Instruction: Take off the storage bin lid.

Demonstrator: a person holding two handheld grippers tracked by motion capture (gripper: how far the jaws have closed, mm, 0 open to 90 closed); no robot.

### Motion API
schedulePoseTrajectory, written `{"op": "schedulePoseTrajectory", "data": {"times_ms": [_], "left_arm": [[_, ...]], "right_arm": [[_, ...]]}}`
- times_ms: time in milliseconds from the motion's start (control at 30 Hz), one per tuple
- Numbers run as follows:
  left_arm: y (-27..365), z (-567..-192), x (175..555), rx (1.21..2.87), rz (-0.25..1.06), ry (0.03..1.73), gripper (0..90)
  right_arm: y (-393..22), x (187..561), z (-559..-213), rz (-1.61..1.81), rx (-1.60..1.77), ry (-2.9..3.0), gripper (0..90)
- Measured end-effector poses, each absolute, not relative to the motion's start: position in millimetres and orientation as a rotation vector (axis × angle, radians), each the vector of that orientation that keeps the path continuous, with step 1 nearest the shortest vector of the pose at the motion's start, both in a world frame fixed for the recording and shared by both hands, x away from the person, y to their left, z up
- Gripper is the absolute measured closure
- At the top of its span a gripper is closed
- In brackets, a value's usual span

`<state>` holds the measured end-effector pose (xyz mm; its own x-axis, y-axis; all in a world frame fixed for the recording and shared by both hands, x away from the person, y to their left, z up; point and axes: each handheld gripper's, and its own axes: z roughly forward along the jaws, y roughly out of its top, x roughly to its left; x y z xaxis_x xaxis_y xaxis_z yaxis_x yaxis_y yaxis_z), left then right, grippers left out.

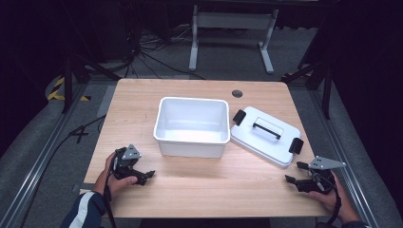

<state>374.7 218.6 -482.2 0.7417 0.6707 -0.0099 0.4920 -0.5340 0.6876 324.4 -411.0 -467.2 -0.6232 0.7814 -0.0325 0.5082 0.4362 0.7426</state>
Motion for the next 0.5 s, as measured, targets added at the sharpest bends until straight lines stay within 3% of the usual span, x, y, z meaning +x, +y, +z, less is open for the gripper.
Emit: {"op": "schedulePoseTrajectory", "data": {"times_ms": [500], "left_arm": [[217.7,-482.3,374.6,2.243,0.327,0.881,0.1]], "right_arm": [[-410.7,324.6,-467.5,1.013,1.1,2.318,21.4]]}}
